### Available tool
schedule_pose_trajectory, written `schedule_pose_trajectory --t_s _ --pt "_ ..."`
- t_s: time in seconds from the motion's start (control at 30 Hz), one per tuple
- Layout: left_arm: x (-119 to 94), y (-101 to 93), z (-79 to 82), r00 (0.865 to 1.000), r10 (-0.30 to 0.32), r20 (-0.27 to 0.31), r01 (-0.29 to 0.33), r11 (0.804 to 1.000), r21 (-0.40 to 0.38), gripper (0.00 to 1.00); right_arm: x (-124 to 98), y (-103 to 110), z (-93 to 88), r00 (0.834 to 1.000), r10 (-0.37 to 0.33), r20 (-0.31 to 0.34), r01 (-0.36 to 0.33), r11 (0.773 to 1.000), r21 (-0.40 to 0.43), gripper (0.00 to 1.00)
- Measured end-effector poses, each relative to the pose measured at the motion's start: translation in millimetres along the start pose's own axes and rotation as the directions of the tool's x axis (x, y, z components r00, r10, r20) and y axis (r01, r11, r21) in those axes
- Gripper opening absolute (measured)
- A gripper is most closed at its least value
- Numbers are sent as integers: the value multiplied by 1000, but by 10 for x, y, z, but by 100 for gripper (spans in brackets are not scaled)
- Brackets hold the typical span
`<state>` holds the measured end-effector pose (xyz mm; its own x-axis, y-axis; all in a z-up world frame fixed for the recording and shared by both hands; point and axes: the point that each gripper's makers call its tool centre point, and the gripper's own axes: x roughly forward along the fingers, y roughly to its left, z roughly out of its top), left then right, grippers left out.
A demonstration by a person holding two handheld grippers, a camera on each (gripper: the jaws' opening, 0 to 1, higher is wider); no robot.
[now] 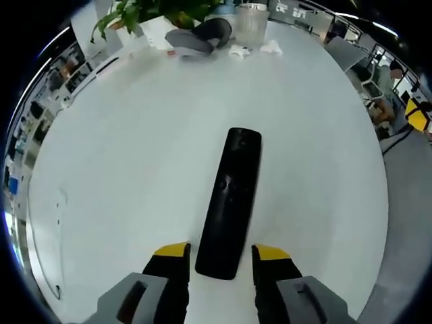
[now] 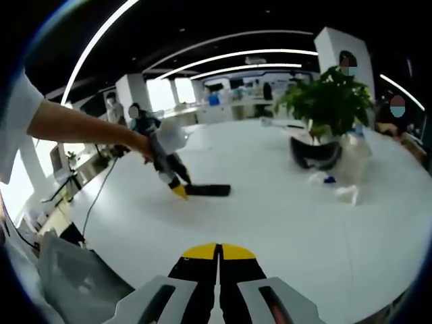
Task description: Press the specified remote control buttons in sequence, fully releasing each button before pressing the next.
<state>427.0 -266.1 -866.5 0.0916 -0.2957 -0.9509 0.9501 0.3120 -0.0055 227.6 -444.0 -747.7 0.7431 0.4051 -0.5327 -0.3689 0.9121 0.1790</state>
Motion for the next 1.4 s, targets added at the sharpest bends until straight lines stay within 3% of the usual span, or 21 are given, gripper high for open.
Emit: schedule_pose_trajectory --t_s 0.2,1.4 --pt "-12 -22 -7 1000 1 1 -1 1000 28 25 -3 4 10 1000 2 3 -2 1000 3 0" --pt "-14 -192 -16 1000 17 13 -17 1000 23 23 -12 22 -18 1000 5 -8 -5 1000 -10 0"
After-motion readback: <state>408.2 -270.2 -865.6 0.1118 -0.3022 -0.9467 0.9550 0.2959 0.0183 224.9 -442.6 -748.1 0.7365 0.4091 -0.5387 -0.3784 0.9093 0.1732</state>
